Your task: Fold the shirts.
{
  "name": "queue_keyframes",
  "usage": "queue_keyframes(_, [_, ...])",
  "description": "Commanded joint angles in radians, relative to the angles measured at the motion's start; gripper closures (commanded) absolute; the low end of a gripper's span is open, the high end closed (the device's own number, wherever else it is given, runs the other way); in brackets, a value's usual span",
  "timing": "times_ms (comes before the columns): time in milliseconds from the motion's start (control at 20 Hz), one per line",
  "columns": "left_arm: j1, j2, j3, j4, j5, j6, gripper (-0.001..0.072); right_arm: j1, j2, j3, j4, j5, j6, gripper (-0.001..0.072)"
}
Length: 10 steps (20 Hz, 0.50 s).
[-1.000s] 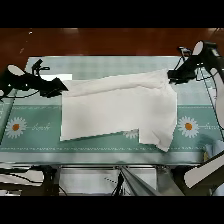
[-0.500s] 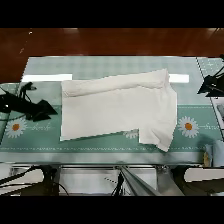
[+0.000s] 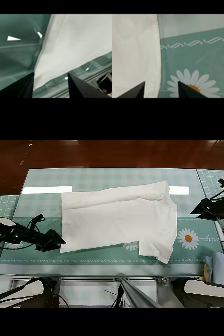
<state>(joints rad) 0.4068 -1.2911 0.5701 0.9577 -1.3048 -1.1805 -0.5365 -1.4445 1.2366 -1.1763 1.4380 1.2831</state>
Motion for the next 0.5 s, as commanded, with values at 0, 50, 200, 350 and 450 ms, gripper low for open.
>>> queue_keyframes(0, [-0.019,0.0,-0.04,-0.112,0.135,0.01,0.0171,-0.003,0.019,-0.024,0.019,-0.011,-0.01,0.0217])
queue_keyframes(50, [-0.045,-0.005,-0.04,-0.118,0.146,0.01,0.0192,-0.003,0.025,-0.024,0.021,-0.011,-0.01,0.0216])
queue_keyframes(200, [-0.134,-0.035,-0.04,-0.133,0.155,0.009,0.0205,-0.003,0.043,-0.024,0.026,-0.014,-0.009,0.0217])
queue_keyframes(350, [-0.197,-0.084,-0.04,-0.132,0.169,0.01,0.0436,-0.003,0.053,-0.024,0.024,0.0,-0.009,0.0216])
queue_keyframes(450, [-0.201,-0.101,-0.04,-0.132,0.168,0.01,0.068,-0.003,0.053,-0.024,-0.002,0.022,-0.009,0.0217])
